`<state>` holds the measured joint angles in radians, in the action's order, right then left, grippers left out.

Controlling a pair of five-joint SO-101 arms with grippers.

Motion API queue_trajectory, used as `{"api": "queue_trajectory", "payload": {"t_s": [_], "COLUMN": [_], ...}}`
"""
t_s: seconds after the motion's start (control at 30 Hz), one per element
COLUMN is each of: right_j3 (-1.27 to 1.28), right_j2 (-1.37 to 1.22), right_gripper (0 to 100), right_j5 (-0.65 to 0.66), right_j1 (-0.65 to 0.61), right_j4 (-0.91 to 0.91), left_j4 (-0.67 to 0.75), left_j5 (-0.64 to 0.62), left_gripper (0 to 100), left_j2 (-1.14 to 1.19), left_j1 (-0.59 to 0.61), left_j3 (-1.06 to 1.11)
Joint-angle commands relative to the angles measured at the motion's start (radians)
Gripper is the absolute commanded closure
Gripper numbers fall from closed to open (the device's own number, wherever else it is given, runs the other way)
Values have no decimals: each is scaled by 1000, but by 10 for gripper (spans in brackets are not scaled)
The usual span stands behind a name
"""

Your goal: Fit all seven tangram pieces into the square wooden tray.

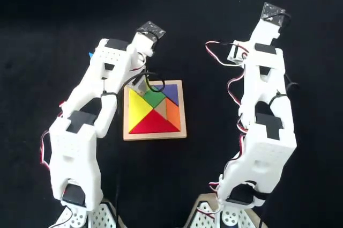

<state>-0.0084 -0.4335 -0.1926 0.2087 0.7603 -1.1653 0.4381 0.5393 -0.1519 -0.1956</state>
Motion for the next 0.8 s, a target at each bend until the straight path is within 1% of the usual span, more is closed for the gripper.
{"api": "queue_trajectory", "payload": {"t_s": [0.0,0.1,0.23,0.33,0.43,0.53,0.57,0.63,0.77], "right_j3": [-51,-51,-51,-51,-51,-51,-51,-51,-51], "right_j2": [10,10,10,10,10,10,10,10,8], "right_gripper": [983,983,983,983,983,983,983,983,983], "right_j5": [0,0,0,0,0,0,0,0,0], "right_j1": [-6,-6,-6,-6,-6,-6,-6,-8,-8], "right_j4": [-15,-15,-15,-15,-15,-15,-15,-15,-17], "left_j4": [17,15,-41,-87,-146,-155,-129,-31,160], "left_j5": [6,5,5,5,6,6,6,-17,-158], "left_gripper": [758,758,758,758,755,755,757,758,758], "left_j2": [17,25,23,23,23,37,48,95,239], "left_j1": [-13,-27,-25,41,131,229,262,317,358], "left_j3": [-74,-67,-111,-239,-392,-532,-561,-581,-579]}}
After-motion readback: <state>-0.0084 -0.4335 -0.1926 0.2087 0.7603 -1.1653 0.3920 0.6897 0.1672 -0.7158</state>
